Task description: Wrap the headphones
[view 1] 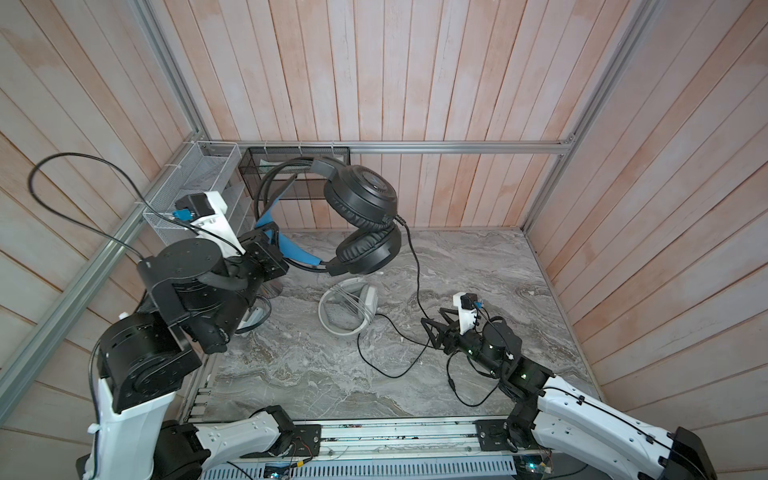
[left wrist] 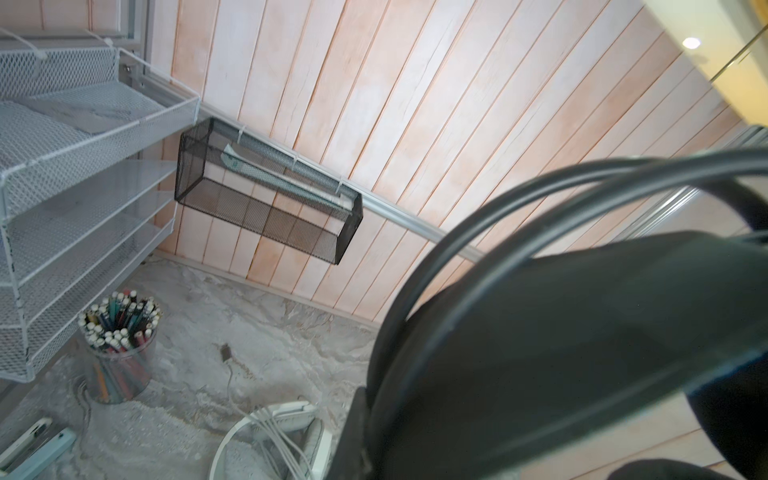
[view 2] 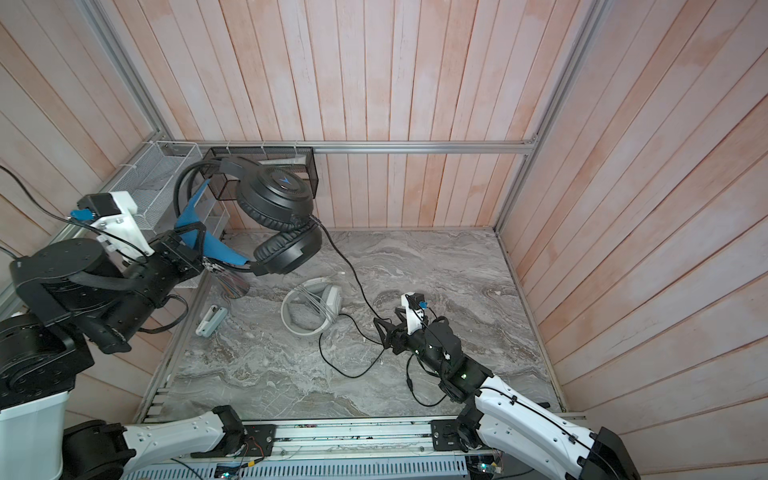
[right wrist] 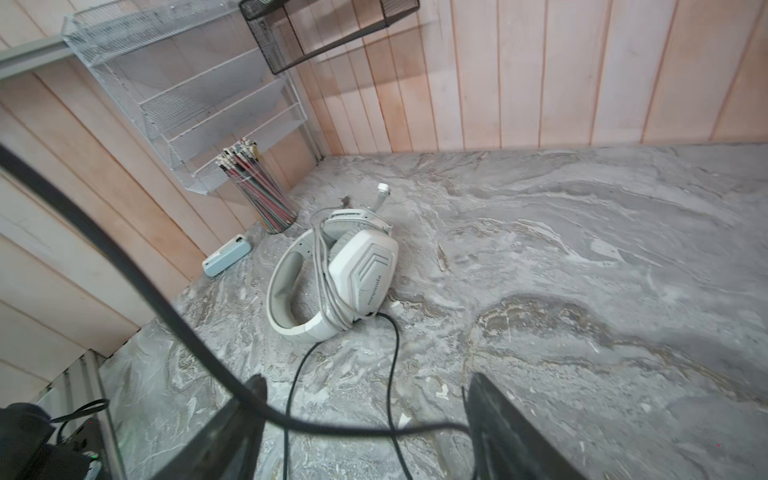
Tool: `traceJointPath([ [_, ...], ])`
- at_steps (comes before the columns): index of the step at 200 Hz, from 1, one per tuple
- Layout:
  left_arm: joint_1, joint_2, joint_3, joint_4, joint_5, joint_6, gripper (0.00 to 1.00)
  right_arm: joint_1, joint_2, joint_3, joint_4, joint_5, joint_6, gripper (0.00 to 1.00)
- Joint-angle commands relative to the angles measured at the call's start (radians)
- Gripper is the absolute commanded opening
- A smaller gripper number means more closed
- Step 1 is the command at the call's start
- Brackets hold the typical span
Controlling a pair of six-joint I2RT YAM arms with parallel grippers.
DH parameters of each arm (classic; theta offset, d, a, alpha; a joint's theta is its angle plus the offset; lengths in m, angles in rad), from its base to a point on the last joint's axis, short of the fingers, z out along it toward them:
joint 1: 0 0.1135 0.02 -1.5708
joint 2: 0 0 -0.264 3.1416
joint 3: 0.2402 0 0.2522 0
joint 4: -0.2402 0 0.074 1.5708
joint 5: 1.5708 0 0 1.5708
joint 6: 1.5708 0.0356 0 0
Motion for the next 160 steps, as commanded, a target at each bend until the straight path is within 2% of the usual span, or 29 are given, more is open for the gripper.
traceJointPath([
  [1,0.004,0.029,0.115,0.046,-0.012,0.015,0.00,-0.002,-0.004,-0.015,0.048,0.038,0.010,0.78],
  [24,0.004,0.061,0.161,0.013,0.008,0.014,0.00,-0.002,-0.035,-0.029,0.113,-0.079,-0.008,0.81],
  [46,0.005,0.058,0.109,0.016,0.017,-0.001,0.00,-0.001,-0.069,-0.035,0.172,-0.159,-0.019,0.86],
  [95,0.004,0.086,0.064,-0.006,0.042,-0.013,0.00,0.006,-0.060,-0.020,0.306,-0.335,-0.034,0.88],
  [120,0.004,0.106,0.047,-0.022,0.072,-0.023,0.00,0.007,-0.006,-0.006,0.315,-0.307,-0.050,0.87],
  [147,0.004,0.108,0.016,-0.025,0.079,-0.021,0.00,0.008,0.006,0.012,0.280,-0.162,-0.073,0.85],
  [160,0.004,0.113,0.014,-0.045,0.052,-0.017,0.00,0.008,-0.019,0.009,0.282,-0.156,-0.086,0.85],
])
